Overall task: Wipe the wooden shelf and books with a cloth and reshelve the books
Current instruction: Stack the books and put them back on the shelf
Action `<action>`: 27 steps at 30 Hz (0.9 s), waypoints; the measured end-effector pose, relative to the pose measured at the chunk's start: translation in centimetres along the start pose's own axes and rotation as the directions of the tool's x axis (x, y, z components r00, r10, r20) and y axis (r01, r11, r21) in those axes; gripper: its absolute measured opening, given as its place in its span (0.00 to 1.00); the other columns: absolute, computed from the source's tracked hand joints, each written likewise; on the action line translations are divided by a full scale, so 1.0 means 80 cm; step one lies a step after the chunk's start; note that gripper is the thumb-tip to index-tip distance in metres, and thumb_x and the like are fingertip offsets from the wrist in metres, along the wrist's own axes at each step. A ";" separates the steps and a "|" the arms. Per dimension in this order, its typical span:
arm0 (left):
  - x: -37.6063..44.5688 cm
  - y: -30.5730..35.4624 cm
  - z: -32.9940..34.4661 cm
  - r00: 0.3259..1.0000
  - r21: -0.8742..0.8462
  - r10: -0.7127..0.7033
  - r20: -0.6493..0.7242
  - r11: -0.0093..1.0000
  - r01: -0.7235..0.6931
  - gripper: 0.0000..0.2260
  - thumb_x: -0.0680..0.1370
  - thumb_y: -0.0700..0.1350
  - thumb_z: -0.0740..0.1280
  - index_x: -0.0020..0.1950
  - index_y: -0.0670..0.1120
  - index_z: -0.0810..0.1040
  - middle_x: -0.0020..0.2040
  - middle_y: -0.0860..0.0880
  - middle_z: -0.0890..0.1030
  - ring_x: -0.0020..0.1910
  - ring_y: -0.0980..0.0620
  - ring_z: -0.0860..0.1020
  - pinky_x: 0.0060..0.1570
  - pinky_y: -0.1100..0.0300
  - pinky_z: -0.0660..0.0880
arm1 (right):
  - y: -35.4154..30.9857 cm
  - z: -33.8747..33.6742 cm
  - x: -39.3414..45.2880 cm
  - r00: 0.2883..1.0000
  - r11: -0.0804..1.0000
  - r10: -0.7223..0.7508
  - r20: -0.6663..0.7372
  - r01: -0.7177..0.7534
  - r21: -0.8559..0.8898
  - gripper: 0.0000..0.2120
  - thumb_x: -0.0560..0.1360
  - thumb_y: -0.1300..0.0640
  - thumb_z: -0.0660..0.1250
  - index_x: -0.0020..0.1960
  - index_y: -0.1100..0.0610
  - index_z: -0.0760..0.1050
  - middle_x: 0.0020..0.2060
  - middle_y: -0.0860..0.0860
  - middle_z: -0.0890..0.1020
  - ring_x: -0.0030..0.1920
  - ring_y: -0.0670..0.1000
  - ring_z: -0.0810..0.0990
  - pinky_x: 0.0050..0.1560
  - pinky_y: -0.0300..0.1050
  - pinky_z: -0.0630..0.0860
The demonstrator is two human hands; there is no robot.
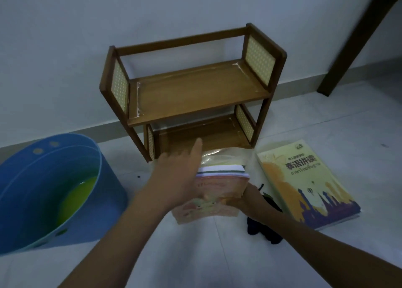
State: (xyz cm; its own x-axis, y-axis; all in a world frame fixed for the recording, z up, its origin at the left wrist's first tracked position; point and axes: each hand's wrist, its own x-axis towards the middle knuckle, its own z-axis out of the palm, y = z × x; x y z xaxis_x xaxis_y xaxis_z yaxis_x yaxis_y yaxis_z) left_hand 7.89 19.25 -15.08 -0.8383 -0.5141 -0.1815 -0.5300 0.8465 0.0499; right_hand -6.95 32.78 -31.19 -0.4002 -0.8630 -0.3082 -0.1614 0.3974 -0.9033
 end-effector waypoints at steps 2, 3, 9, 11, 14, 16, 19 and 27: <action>0.008 -0.007 0.013 0.996 0.063 0.027 -0.084 0.998 -0.022 0.25 0.70 0.60 0.71 0.60 0.51 0.67 0.54 0.51 0.80 0.48 0.50 0.79 0.48 0.55 0.77 | -0.002 0.001 0.004 1.000 1.000 0.018 -0.024 -0.018 0.008 0.19 0.66 0.52 0.77 0.55 0.48 0.77 0.51 0.48 0.83 0.53 0.49 0.82 0.55 0.52 0.80; 0.007 -0.011 0.017 0.993 0.072 0.041 -0.110 0.997 -0.033 0.19 0.71 0.60 0.69 0.54 0.52 0.70 0.50 0.52 0.81 0.44 0.51 0.79 0.44 0.56 0.77 | -0.001 0.002 0.004 1.000 1.000 0.013 -0.023 -0.013 0.001 0.20 0.67 0.53 0.77 0.56 0.49 0.77 0.51 0.48 0.83 0.53 0.49 0.82 0.54 0.51 0.80; -0.042 -0.050 0.030 0.935 -0.425 -0.177 -0.308 0.905 0.031 0.17 0.68 0.62 0.73 0.52 0.56 0.77 0.43 0.58 0.82 0.40 0.57 0.79 0.38 0.58 0.78 | 0.031 -0.013 0.005 0.960 0.926 0.279 0.024 -0.275 0.258 0.54 0.60 0.60 0.82 0.74 0.49 0.51 0.68 0.50 0.63 0.67 0.55 0.67 0.57 0.51 0.77; -0.059 -0.060 0.032 0.886 -0.703 -0.368 -0.280 0.707 0.072 0.16 0.65 0.56 0.78 0.46 0.58 0.76 0.36 0.59 0.83 0.35 0.59 0.80 0.33 0.63 0.77 | 0.038 -0.018 0.001 0.958 0.878 0.266 0.111 -0.288 0.381 0.55 0.59 0.60 0.83 0.75 0.50 0.52 0.71 0.50 0.63 0.70 0.54 0.64 0.61 0.52 0.74; -0.056 -0.073 0.059 0.881 -0.940 -0.460 -0.111 0.336 0.057 0.13 0.65 0.40 0.79 0.43 0.52 0.80 0.35 0.61 0.84 0.34 0.61 0.83 0.28 0.68 0.77 | 0.015 -0.028 -0.008 0.985 0.899 0.087 0.146 -0.141 0.414 0.25 0.66 0.71 0.75 0.61 0.66 0.73 0.53 0.58 0.82 0.55 0.60 0.79 0.56 0.60 0.78; -0.048 -0.085 0.089 0.893 -0.965 -0.446 -0.055 0.254 0.068 0.12 0.66 0.34 0.77 0.42 0.48 0.81 0.33 0.60 0.84 0.34 0.61 0.83 0.29 0.69 0.76 | -0.004 -0.034 -0.007 1.000 0.952 0.010 0.013 -0.013 0.307 0.11 0.67 0.77 0.69 0.47 0.68 0.76 0.40 0.55 0.83 0.44 0.56 0.81 0.46 0.54 0.81; -0.039 -0.101 0.147 0.899 -0.984 -0.436 0.046 0.136 0.116 0.10 0.68 0.34 0.76 0.42 0.46 0.80 0.33 0.56 0.85 0.36 0.57 0.84 0.30 0.69 0.77 | -0.006 -0.034 -0.001 0.985 0.995 -0.077 -0.153 0.085 0.046 0.10 0.69 0.75 0.69 0.45 0.63 0.78 0.40 0.54 0.81 0.41 0.50 0.81 0.42 0.35 0.79; -0.046 -0.105 0.240 0.888 -0.993 -0.456 0.063 0.059 0.101 0.12 0.67 0.28 0.74 0.48 0.36 0.81 0.41 0.45 0.86 0.39 0.49 0.84 0.36 0.61 0.81 | 0.055 -0.014 0.001 0.977 0.981 -0.176 -0.120 0.164 -0.103 0.19 0.72 0.69 0.67 0.53 0.47 0.80 0.48 0.38 0.84 0.52 0.42 0.82 0.54 0.37 0.78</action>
State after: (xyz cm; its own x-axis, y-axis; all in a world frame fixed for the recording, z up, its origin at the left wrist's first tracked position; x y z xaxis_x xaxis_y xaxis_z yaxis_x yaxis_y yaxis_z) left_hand 17.89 16.69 -33.69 -0.4942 -0.8339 -0.2457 -0.2428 -0.1390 0.9601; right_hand -8.70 34.85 -34.86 -0.4709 -0.8758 -0.1062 -0.3174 0.2805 -0.9059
